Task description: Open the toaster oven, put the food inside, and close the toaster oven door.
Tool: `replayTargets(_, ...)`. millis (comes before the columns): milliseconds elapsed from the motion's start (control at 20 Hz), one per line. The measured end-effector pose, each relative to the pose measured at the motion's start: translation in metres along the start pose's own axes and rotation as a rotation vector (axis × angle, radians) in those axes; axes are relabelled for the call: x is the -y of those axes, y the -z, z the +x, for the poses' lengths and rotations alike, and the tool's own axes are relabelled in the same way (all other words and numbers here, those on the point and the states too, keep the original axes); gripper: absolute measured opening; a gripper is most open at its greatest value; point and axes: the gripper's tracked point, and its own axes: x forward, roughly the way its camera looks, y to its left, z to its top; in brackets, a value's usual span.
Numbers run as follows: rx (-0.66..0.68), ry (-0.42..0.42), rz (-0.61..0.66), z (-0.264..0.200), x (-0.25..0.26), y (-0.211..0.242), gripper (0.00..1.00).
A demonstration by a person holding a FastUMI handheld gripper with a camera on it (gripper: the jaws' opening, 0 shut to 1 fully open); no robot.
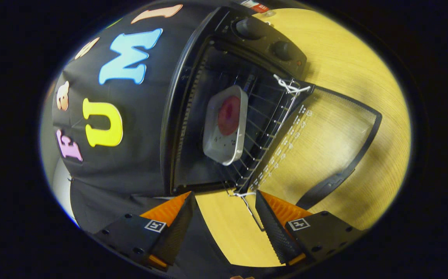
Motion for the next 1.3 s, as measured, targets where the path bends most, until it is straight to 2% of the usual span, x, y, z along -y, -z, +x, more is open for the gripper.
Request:
replayTargets(150,-0.025,0.029,-0.14,-0.015,-0.001,0.017,0.98)
replayTargets(400,-0.042,0.117,-0.523,-0.042,0.013,0.027,0.97)
replayTargets(650,-0.058,0.259,-0.815,-0.057,0.043,0.027,0.97)
replayTargets(900,-0.087,0.447,-0.966,-0.072,0.092,0.023,0.98)
replayTargets(1100,-0.106,0.6,-1.035,-0.071,0.126,0.008,0.98)
replayTargets(1300,-0.138,0.669,-1.045,-0.06,0.146,0.007,0.98)
